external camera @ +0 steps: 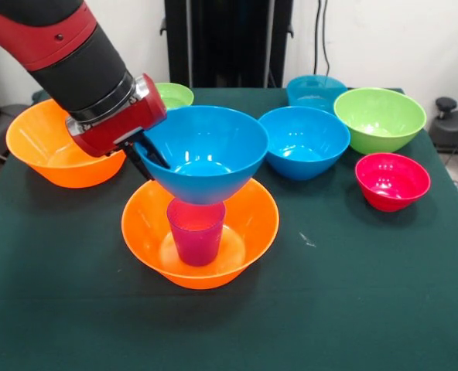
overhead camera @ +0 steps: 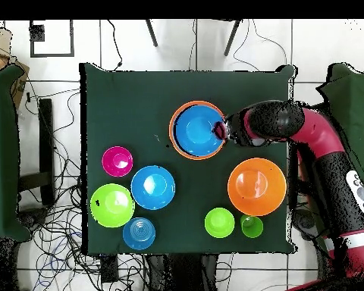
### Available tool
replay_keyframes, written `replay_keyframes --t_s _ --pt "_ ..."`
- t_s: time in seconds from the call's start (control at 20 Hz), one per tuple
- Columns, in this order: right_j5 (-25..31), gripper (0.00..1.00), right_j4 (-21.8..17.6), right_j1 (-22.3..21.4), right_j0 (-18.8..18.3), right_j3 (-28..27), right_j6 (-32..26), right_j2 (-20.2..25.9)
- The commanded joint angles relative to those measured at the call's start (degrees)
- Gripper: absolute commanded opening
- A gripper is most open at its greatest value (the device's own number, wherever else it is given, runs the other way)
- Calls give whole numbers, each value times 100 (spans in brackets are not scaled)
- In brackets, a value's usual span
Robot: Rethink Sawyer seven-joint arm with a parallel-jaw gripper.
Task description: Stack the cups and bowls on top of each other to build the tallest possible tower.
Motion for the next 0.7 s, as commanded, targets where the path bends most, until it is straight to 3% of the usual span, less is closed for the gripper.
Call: replay_keyframes --t_s 0.05,0.7 --pt "692 0 -350 156 44 -503 -2248 27" --pt "523 0 -386 292 91 -606 -2251 -66"
